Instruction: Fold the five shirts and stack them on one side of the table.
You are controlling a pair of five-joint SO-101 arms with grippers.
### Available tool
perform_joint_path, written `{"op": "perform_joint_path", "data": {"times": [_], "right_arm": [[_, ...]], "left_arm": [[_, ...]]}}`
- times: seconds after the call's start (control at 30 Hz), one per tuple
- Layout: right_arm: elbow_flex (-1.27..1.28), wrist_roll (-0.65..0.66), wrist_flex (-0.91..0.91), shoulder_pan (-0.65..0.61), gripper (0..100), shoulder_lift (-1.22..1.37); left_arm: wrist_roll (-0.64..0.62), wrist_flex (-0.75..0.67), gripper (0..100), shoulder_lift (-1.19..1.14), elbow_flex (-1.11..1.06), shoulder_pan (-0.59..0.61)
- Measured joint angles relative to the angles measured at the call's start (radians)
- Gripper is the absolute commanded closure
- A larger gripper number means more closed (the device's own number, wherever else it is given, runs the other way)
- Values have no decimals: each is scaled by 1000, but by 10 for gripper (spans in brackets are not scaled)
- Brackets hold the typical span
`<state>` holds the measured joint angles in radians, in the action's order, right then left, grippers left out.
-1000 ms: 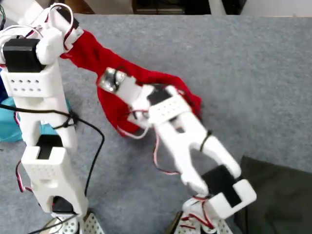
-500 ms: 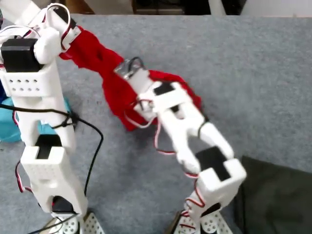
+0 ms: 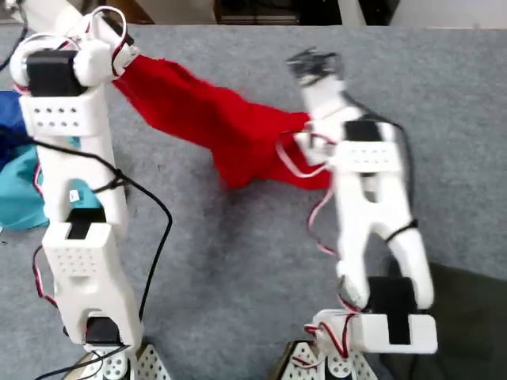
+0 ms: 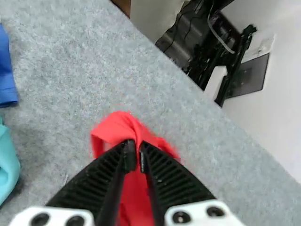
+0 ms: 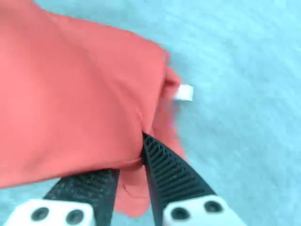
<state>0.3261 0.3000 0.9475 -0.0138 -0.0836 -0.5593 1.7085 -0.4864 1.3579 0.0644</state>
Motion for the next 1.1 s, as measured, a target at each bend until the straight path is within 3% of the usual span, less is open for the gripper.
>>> {"op": "perform_joint_path", "data": {"times": [0.27,0.57,0.8,1.1], "right_arm": [[0,121,3,213,994,0],[32,350,227,236,995,-48],[35,362,387,130,995,-198],[32,212,508,-269,995,-466]], "left_arm": [[0,-3,982,-80,-3,-123],[0,-2,982,-138,-2,-173],[9,43,982,-97,104,-132],[9,43,982,172,127,20]]}}
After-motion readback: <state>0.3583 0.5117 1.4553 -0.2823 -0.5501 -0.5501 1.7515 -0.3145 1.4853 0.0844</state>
